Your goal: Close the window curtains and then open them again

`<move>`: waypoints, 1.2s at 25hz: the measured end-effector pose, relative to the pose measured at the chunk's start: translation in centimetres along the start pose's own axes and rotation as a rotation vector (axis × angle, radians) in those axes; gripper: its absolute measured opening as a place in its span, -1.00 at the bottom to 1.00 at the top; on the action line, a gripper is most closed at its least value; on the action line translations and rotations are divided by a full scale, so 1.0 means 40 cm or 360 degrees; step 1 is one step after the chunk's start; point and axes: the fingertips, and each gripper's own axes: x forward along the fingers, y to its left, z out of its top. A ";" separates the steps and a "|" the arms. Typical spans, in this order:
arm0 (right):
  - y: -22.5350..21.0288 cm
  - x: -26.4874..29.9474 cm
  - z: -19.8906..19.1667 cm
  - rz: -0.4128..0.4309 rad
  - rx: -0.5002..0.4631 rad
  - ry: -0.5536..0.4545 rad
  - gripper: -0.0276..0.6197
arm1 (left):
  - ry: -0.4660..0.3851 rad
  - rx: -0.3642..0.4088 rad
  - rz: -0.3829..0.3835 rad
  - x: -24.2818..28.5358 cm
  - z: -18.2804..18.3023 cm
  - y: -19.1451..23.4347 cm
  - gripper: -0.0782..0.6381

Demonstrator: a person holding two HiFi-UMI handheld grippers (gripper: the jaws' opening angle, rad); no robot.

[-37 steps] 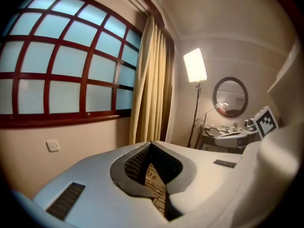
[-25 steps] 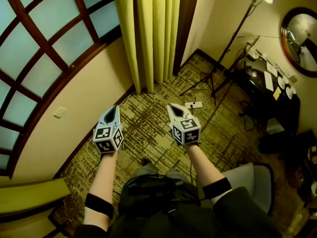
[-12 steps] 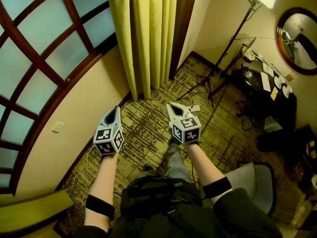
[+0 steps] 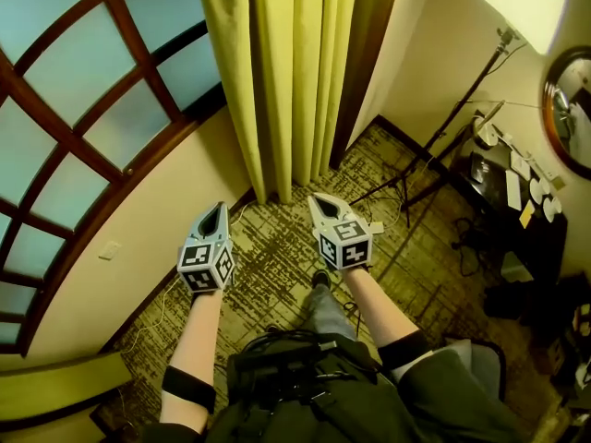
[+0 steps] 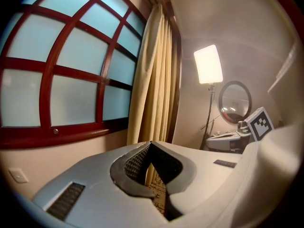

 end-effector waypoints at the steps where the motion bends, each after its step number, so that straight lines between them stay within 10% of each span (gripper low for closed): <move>1: -0.016 0.022 0.010 0.0021 -0.0003 0.0001 -0.91 | 0.0000 -0.0002 0.0013 0.026 0.009 0.001 -0.76; 14: -0.224 0.239 0.151 0.0236 -0.0076 0.0026 -0.91 | -0.0027 -0.0086 0.0139 0.321 0.126 -0.038 -0.76; 30: -0.172 0.449 0.442 0.0237 -0.0221 -0.0189 -0.82 | -0.0063 0.0007 0.0049 0.467 0.303 0.035 -0.76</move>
